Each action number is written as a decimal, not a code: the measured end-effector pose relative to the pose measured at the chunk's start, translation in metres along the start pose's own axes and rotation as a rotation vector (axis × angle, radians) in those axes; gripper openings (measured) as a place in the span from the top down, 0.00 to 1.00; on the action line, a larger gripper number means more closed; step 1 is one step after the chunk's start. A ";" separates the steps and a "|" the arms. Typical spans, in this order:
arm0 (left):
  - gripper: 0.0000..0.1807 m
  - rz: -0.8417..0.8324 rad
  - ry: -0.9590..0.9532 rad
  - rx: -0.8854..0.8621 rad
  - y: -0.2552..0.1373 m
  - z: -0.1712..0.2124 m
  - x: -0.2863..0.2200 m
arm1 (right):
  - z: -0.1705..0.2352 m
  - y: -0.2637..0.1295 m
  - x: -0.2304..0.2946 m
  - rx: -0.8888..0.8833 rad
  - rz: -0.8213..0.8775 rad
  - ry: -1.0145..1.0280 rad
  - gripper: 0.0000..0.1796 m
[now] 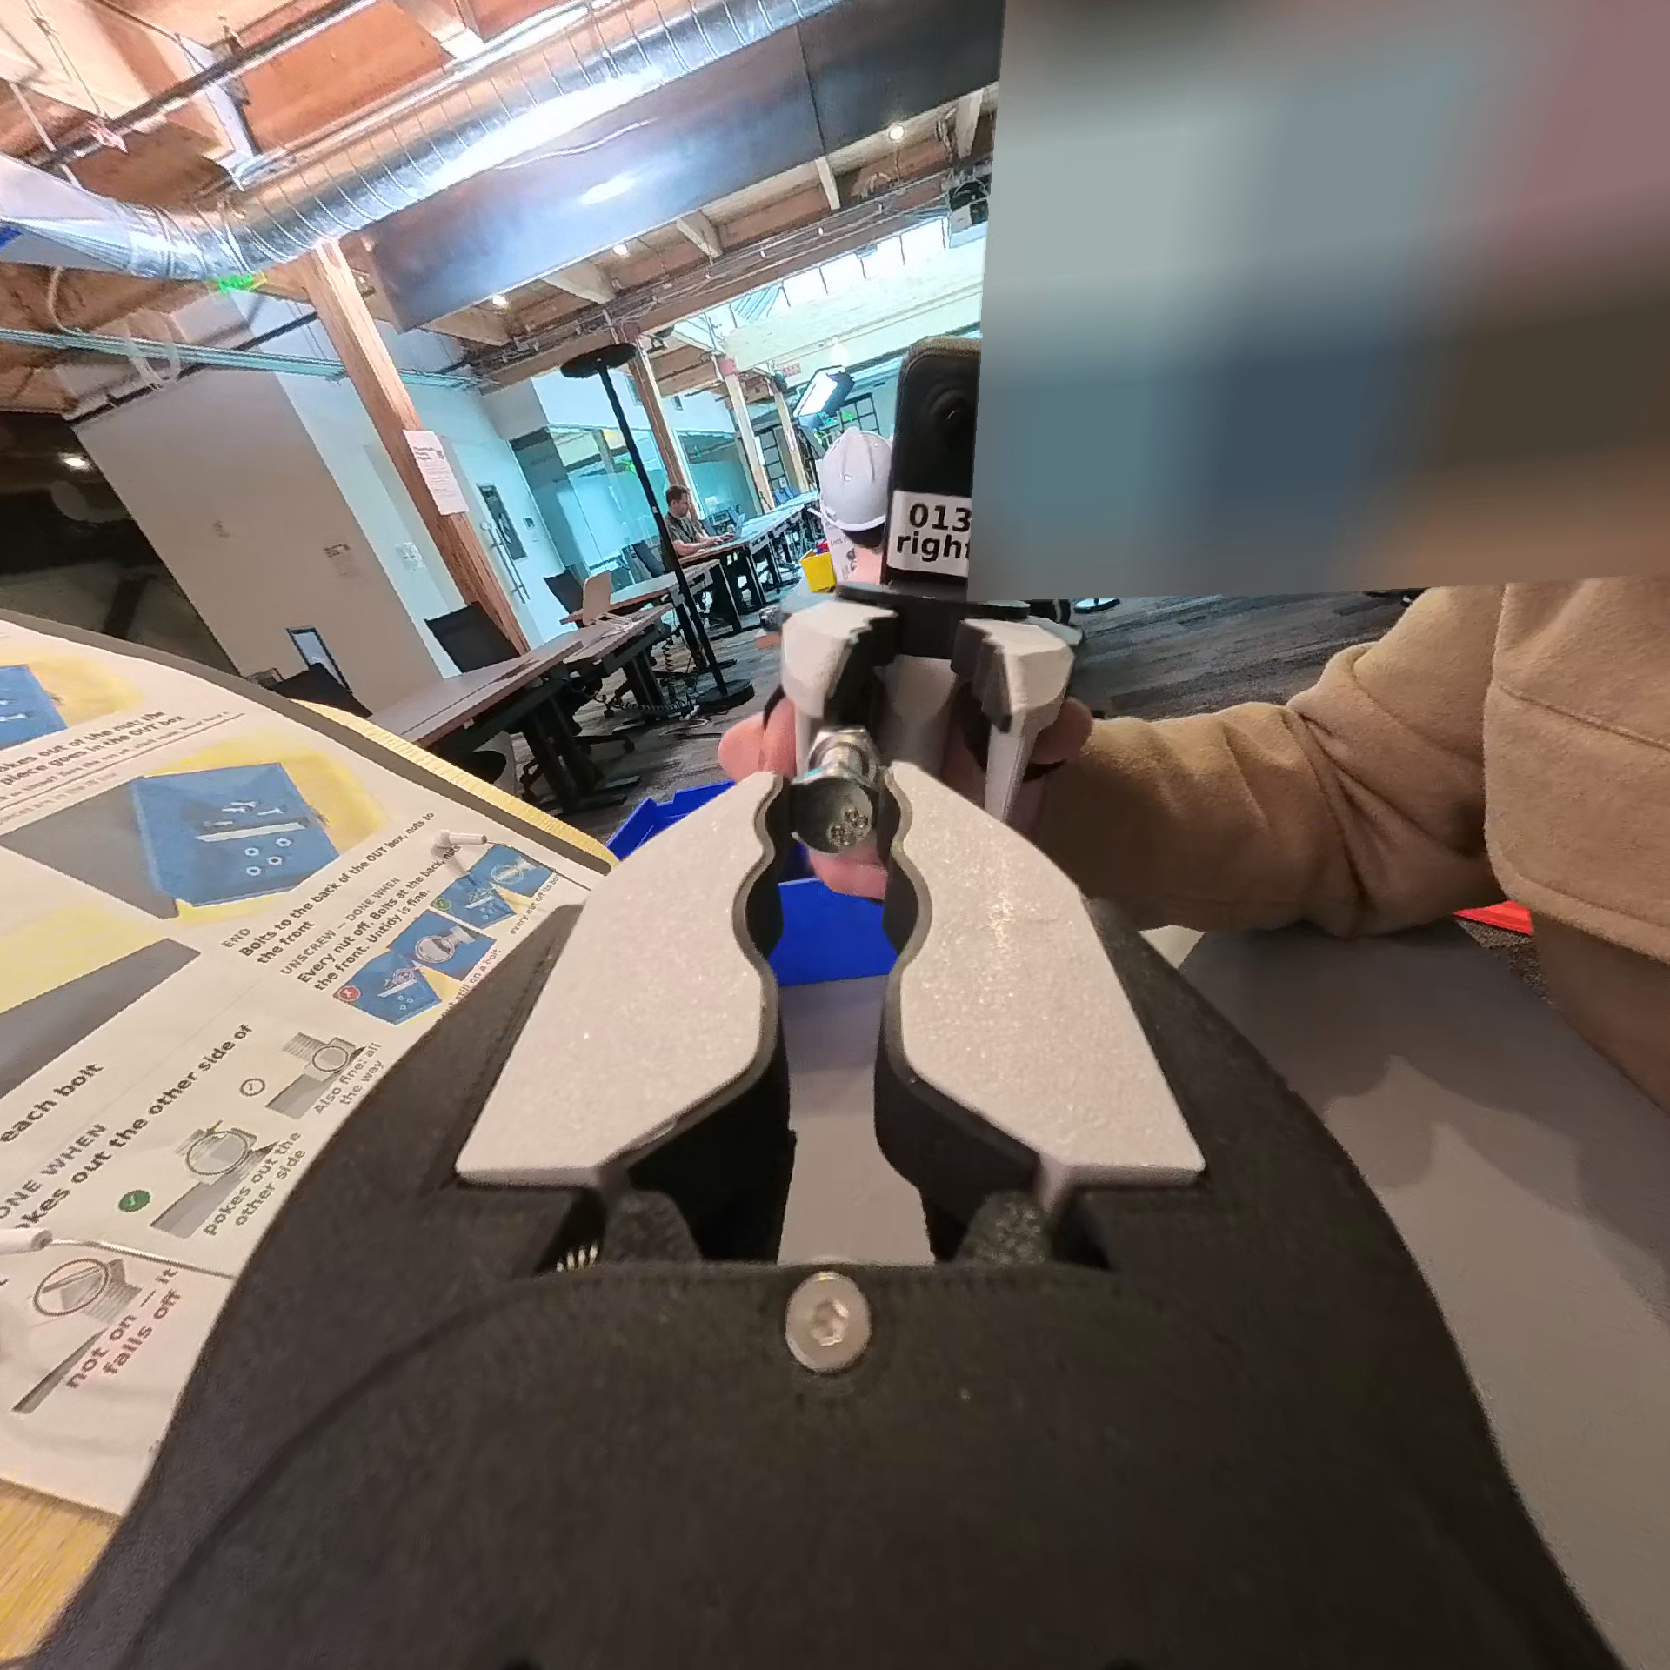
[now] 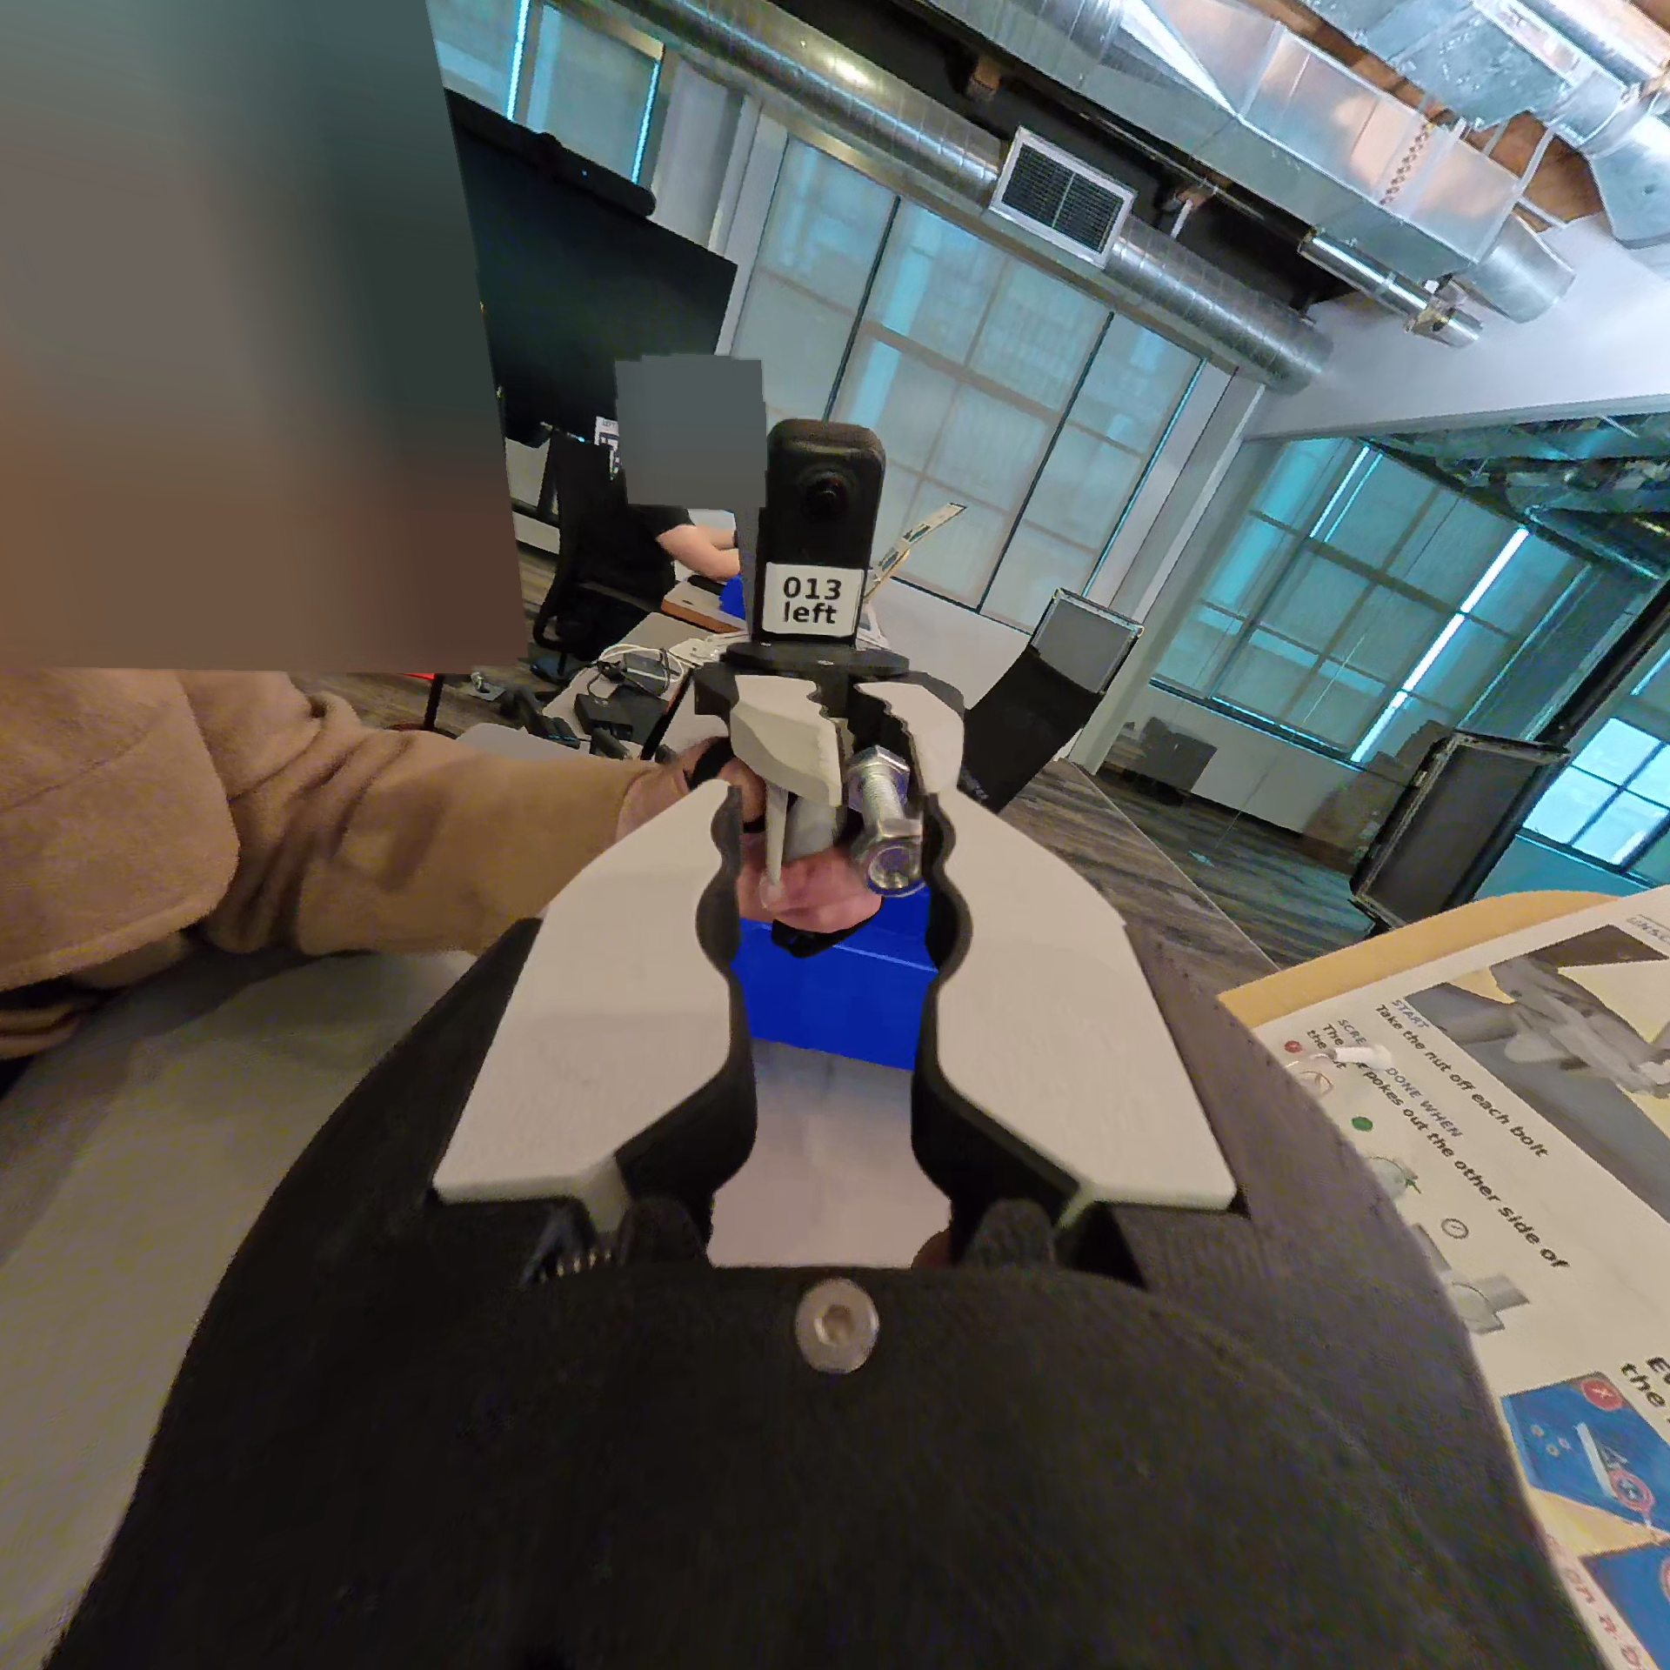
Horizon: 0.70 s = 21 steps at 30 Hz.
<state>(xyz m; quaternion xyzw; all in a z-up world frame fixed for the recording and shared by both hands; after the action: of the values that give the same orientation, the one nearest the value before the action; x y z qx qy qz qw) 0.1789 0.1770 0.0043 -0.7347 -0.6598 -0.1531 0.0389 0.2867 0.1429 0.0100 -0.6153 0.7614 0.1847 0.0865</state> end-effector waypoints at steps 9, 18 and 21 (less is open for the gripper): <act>0.91 -0.022 0.066 0.032 0.001 0.000 -0.002 | 0.016 0.002 -0.014 0.009 0.004 0.210 0.83; 0.90 -0.029 0.091 0.036 0.002 -0.001 -0.004 | 0.017 0.004 -0.015 -0.043 -0.013 0.286 0.90; 0.91 -0.020 0.080 0.026 0.002 -0.002 -0.004 | 0.017 0.004 -0.015 -0.070 -0.017 0.288 0.90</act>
<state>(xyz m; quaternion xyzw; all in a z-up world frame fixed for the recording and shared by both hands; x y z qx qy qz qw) 0.1805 0.1728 0.0051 -0.7207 -0.6669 -0.1744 0.0732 0.2844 0.1636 0.0005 -0.6443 0.7540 0.1201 -0.0438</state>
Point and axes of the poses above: each gripper's, where its closed fingertips meet, y out along the fingers, z out of its underside, x = y × z across the jaws, the point moved 5 cm from there along -y, back along the fingers, and after that the axes turned 3 degrees about -x, right-handed, at the moved point
